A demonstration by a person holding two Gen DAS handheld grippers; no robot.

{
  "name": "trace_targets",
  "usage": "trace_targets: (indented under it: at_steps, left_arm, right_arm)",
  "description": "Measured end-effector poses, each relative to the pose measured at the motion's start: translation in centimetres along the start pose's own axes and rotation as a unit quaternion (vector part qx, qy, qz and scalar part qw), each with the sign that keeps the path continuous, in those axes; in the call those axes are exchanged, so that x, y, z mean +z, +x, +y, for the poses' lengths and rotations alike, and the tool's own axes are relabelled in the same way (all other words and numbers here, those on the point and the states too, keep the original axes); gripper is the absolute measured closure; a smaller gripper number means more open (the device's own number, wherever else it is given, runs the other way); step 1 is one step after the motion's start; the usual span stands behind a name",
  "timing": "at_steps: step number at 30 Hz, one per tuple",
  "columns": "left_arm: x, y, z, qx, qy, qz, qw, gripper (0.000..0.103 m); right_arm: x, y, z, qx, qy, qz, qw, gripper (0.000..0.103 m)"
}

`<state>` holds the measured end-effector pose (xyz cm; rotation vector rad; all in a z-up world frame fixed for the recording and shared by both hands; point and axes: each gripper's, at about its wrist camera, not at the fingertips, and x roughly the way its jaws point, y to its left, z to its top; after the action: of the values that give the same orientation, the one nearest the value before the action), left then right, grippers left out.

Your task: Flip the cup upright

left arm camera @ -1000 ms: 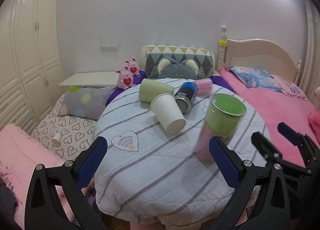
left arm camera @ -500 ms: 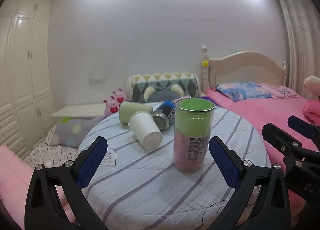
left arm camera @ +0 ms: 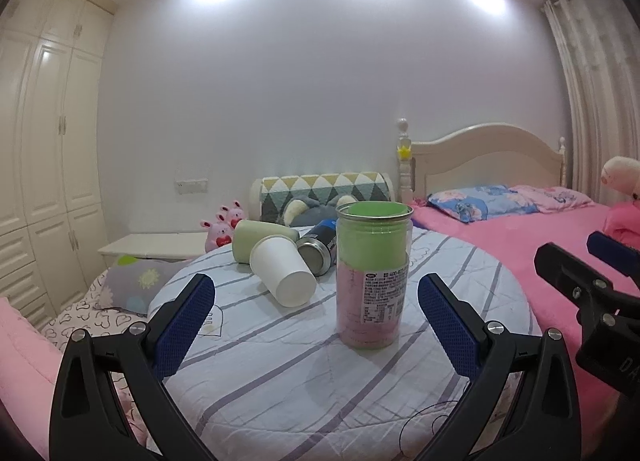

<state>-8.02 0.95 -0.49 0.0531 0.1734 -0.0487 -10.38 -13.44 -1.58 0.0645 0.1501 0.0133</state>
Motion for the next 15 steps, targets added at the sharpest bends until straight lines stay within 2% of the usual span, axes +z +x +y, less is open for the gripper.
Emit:
trace_targets:
  at_steps: [5,15]
  left_arm:
    - [-0.64,-0.12,-0.1,-0.01,-0.006,-0.023,0.9997,0.0]
    - [-1.07,0.39,-0.54,-0.01,0.001,-0.018,0.9998,0.0]
  right_arm:
    - [-0.72,0.18,-0.43,-0.008,-0.002,-0.008,1.0,0.015]
    - [-0.93,0.82,-0.99,-0.002,-0.002,-0.002,1.0,0.015]
